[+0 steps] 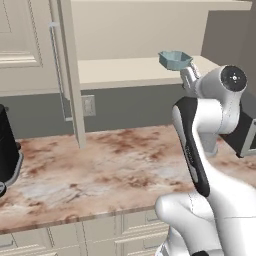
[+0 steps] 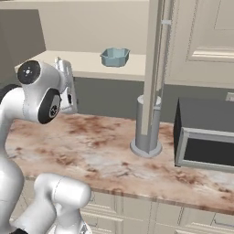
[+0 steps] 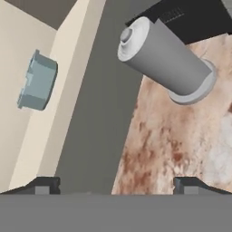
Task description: Retrieve the tupperware and aluminum foil from the cabinet and place them on the dining counter near the plate with lemons to prepare for storing leftovers.
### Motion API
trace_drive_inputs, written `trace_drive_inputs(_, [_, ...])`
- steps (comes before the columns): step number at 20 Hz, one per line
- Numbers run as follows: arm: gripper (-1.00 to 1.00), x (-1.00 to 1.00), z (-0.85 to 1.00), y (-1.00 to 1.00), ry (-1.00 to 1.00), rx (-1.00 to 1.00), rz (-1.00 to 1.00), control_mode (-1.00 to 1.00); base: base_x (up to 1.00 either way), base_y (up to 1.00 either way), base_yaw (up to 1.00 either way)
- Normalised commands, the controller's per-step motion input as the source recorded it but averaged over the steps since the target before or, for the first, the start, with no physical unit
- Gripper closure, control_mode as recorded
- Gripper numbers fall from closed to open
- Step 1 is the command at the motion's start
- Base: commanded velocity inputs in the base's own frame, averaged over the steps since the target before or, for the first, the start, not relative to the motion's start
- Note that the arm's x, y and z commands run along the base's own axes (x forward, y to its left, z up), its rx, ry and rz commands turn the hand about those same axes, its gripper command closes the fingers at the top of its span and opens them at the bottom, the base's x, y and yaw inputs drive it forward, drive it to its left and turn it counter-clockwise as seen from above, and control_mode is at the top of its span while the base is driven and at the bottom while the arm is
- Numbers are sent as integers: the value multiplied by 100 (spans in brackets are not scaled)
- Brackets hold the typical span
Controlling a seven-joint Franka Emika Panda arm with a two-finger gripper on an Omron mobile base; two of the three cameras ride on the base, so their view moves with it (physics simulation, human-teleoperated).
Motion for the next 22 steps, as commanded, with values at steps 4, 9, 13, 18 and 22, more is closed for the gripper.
trace_drive_inputs(4, [-100, 0, 37, -37, 0, -15, 0, -100, 0, 0, 0])
trace_drive_inputs(9, [-100, 16, 7, -7, 1, -26, 0, -100, 0, 0, 0])
trace_drive_inputs(13, [-100, 24, 1, 0, 3, -32, 0, -100, 0, 0, 0])
trace_drive_inputs(18, [-100, 33, 13, -1, 0, -24, -1, -100, 0, 0, 0])
trace_drive_inputs(22, [-100, 34, 24, -8, 0, -20, -6, -100, 0, 0, 0])
